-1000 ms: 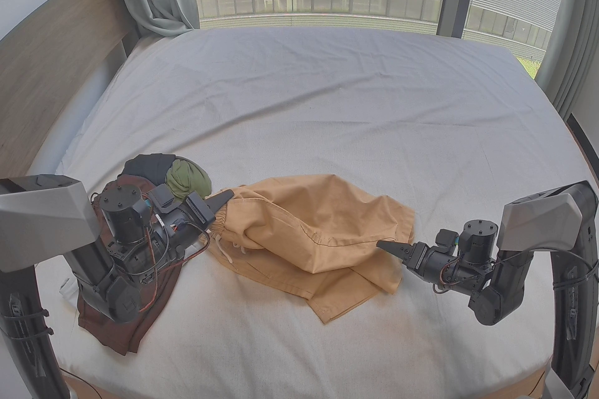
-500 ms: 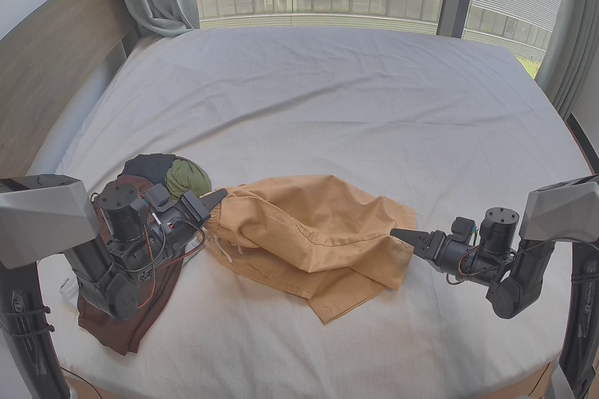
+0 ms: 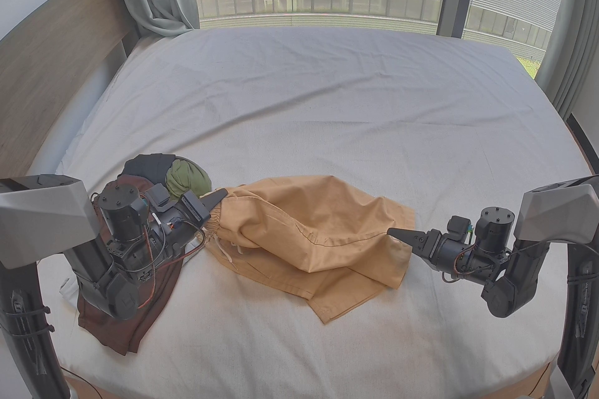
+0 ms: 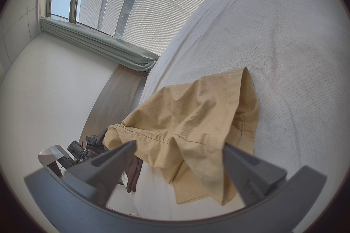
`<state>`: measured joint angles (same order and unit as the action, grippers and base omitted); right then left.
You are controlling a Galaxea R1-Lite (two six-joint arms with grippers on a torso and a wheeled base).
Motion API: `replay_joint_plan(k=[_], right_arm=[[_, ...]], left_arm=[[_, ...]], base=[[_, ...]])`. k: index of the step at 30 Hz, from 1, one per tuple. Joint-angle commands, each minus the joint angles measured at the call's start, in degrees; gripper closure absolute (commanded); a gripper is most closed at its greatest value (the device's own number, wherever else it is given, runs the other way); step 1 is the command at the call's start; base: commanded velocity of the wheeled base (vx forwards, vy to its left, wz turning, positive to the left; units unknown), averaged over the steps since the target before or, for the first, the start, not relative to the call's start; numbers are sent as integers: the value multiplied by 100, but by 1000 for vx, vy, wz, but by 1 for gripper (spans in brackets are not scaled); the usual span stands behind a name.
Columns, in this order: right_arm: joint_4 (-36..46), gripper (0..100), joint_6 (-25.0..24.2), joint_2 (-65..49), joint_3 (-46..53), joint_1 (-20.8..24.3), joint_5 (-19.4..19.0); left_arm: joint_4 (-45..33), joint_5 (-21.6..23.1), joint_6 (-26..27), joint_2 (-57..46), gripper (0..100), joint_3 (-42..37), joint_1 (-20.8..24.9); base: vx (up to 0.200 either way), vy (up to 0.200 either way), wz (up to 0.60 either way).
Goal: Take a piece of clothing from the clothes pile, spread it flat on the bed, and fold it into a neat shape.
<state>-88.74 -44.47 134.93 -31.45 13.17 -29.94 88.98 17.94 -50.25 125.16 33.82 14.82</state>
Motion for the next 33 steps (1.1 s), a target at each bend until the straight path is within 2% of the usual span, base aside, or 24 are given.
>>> replay_joint_plan(k=[1, 10, 14, 15, 16, 17, 18, 20, 31, 32, 33], right_arm=[[-3, 100, 0, 34, -19, 2, -3], [-3, 100, 0, -1, -45, -148, -3], [14, 100, -18, -414, 104, -279, -65], [14, 100, -18, -450, 131, -297, -109], [14, 100, -44, -608, 262, -359, -381], [14, 100, -44, -625, 289, -367, -425], [23, 100, -44, -766, 403, -455, -671], [23, 100, -62, -845, 491, -490, -908], [14, 100, -35, -555, 324, -359, -943], [14, 0, -35, -555, 298, -341, -943], [14, 0, -35, -555, 271, -306, -943]], left_arm=[[14, -1, -2, 0, 100, -7, 12], [14, -1, -2, 17, 100, -15, 12], [14, -1, 94, 35, 100, -24, -6], [14, -1, 94, 35, 100, -24, -6], [14, -1, 112, 70, 100, -24, -6], [14, -1, 112, 87, 100, -24, -6], [14, -1, 112, 105, 100, -24, -6], [14, -1, 112, 114, 100, -33, 12], [14, -1, 121, 61, 100, -59, 56], [14, -10, 121, 61, 100, -68, 73], [14, -10, 121, 61, 100, -59, 73]], base=[[0, 0, 0], [0, 0, 0], [0, 0, 0], [0, 0, 0], [0, 0, 0], [0, 0, 0], [0, 0, 0], [0, 0, 0], [0, 0, 0], [0, 0, 0], [0, 0, 0]])
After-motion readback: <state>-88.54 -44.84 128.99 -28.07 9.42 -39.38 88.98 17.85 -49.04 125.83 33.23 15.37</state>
